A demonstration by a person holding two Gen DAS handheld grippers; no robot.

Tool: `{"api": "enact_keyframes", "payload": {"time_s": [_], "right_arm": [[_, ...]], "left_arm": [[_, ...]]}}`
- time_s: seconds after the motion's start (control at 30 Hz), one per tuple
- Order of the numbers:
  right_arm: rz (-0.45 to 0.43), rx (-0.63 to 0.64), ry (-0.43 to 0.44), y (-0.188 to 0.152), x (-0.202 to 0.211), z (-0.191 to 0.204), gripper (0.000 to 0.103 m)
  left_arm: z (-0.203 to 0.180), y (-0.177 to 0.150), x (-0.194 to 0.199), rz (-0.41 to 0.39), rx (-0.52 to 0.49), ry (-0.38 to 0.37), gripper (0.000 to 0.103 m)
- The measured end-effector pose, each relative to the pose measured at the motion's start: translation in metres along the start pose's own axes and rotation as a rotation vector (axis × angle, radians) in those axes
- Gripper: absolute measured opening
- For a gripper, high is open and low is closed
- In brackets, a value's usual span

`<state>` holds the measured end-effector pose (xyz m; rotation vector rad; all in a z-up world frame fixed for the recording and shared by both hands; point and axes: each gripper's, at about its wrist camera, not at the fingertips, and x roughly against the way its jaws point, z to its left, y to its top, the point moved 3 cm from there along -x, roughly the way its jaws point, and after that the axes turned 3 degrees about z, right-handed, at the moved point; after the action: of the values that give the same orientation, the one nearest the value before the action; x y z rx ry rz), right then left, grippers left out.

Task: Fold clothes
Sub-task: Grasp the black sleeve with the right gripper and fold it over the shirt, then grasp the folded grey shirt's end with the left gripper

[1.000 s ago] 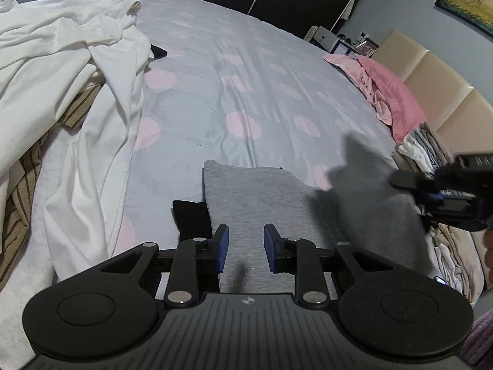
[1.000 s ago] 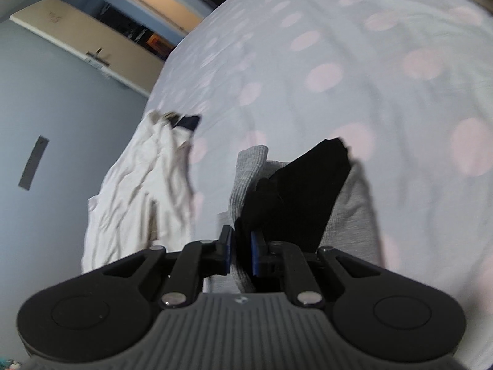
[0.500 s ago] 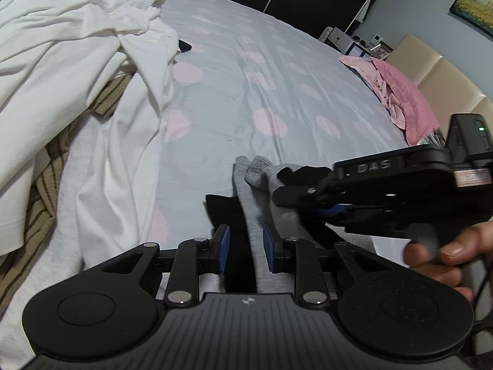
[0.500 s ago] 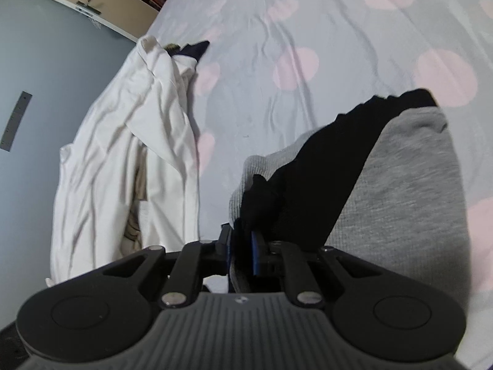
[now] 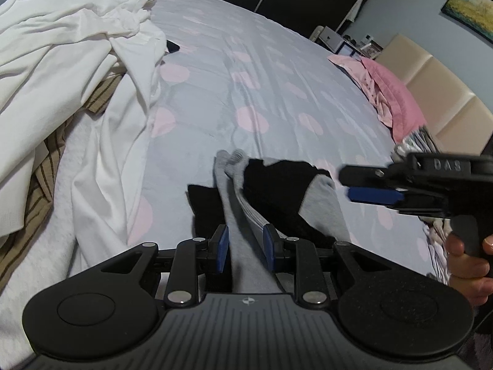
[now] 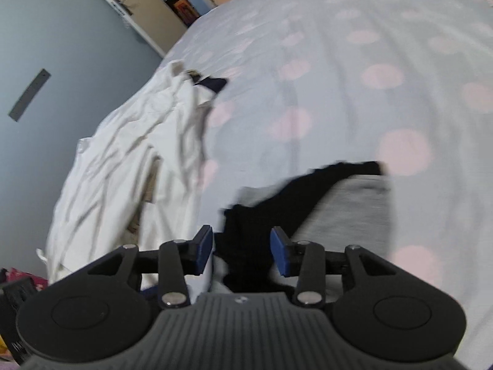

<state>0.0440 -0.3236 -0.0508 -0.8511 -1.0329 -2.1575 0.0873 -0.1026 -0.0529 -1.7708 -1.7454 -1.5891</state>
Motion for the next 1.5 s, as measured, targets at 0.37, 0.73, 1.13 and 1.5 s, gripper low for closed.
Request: {"api": "enact_keyframes", "payload": {"time_s": [0.37,0.73,1.13,1.5], "right_arm": [[0.043,-0.008,-0.036,-0.052,0.013,-0.054,0.052],[0.093,0.186,0.108,-0.09,0.009,0.001,0.012],[0.189,0.358,0.17,-0.133,-0.032,0.045,0.019],[0.082,0.337,0.068,-0.108,0.0,0.009,0.04]], "left_arm": [[-0.017,-0.015,0.01,0.013,-0.042,0.013,0.022],[-0.011,-0.017,0.012,0.009,-0.016,0.055,0.022],[-0.018,-0.02,0.002,0.035,-0.043,0.049,0.034],[-0.03,-0.012,-0.021,0.015,-0.076,0.089,0.061]]}}
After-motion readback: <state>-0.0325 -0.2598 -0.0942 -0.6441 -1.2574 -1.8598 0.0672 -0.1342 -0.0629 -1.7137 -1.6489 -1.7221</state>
